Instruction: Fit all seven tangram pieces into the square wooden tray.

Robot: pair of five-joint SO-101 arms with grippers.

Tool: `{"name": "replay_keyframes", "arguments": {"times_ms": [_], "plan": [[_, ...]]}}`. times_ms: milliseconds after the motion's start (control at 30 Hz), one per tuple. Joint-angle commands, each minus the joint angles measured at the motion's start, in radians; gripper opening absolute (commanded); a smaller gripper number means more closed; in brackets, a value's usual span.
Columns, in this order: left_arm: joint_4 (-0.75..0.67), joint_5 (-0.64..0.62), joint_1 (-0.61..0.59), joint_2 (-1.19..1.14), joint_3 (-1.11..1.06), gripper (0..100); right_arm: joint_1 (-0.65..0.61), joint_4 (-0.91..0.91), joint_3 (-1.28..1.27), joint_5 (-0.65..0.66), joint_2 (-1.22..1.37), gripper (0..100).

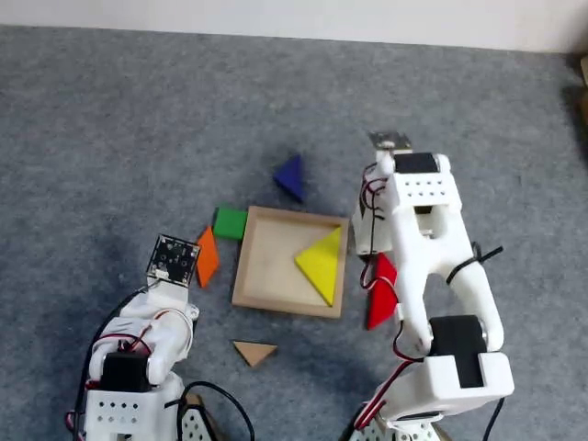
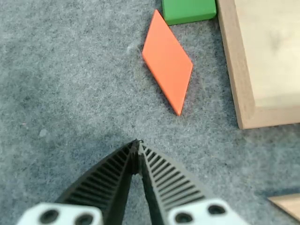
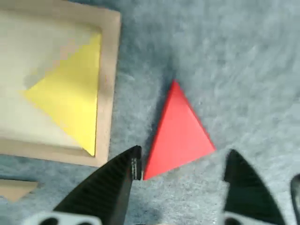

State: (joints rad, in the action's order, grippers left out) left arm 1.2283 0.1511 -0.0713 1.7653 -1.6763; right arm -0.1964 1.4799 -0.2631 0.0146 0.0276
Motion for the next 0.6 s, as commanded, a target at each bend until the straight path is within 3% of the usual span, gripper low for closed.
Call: {"name": "replay_keyframes", "arguments": {"times_ms": [0, 267, 567], "plan": [[0.006, 0.008, -0.013, 0.053, -0.021, 1, -0.007, -0.096, -0.117, -0.021, -0.022, 35.7], [0.006, 0.008, -0.013, 0.053, -0.021, 1, -0.004, -0.418, -0.394, -0.021, -0.022, 35.7], [0.006, 0.008, -0.013, 0.053, -0.021, 1, -0.005, -0.455, -0.461, -0.014, -0.03, 22.2]]}}
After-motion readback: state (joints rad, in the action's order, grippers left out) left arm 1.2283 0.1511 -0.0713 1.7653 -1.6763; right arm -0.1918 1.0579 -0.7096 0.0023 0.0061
